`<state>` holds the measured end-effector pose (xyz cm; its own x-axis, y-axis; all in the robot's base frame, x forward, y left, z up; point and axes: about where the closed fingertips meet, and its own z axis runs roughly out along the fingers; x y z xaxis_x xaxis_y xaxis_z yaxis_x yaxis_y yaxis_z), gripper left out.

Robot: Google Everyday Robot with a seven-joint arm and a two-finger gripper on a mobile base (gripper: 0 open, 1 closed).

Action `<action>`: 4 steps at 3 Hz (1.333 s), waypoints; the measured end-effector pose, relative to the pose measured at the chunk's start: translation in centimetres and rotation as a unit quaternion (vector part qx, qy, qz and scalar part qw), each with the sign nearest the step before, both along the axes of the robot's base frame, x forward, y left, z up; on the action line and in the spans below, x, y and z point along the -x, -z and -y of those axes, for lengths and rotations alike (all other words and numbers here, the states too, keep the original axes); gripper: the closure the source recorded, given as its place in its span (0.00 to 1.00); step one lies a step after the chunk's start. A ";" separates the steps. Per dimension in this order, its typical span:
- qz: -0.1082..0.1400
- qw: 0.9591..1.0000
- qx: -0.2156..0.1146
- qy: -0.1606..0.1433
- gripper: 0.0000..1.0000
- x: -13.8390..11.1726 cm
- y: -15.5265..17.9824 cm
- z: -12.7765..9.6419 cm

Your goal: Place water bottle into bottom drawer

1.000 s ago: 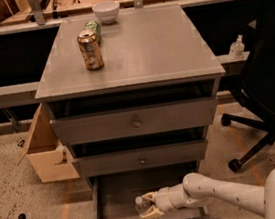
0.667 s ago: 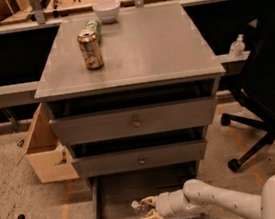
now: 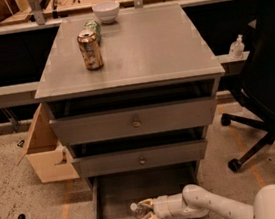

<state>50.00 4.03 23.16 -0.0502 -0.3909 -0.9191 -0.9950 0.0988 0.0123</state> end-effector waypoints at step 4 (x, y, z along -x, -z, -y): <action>-0.039 0.988 0.084 0.119 0.00 0.3 -5.2 9.4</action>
Offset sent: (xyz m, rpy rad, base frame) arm 0.0155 -0.0419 0.0189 -0.1566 0.0466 -0.0666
